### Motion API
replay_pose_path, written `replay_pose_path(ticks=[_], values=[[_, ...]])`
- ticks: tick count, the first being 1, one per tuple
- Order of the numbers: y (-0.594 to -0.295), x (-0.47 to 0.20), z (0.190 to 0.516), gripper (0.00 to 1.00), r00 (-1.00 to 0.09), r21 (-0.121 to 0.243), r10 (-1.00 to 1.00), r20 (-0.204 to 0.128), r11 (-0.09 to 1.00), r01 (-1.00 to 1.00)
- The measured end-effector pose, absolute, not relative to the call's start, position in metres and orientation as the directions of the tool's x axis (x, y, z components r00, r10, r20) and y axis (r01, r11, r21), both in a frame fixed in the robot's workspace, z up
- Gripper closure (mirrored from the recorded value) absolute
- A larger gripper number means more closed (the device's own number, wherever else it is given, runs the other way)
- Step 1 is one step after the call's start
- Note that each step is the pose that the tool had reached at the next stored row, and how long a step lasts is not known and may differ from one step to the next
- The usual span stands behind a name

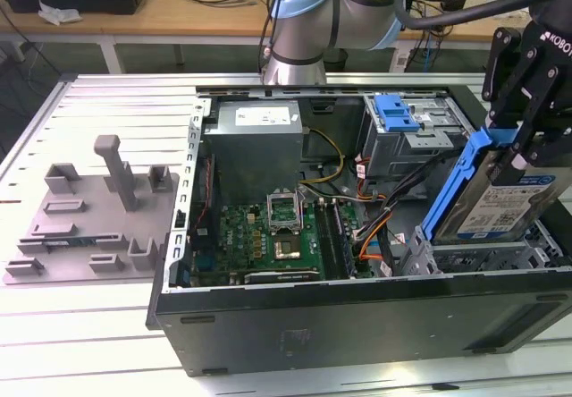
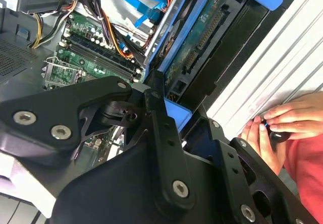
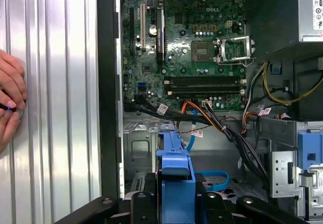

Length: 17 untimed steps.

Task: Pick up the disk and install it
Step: 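Insert the disk into the insertion slot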

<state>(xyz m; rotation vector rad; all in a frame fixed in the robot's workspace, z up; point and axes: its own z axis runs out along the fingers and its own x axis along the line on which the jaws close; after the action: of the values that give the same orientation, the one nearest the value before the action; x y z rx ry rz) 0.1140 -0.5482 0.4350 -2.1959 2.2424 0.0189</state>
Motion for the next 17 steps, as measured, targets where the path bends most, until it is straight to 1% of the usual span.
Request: replay_pose_path(ticks=[17], values=[[-0.548, 0.114, 0.423, 0.64, -0.021, 0.006, -1.0, -0.011, 0.021, -1.0]])
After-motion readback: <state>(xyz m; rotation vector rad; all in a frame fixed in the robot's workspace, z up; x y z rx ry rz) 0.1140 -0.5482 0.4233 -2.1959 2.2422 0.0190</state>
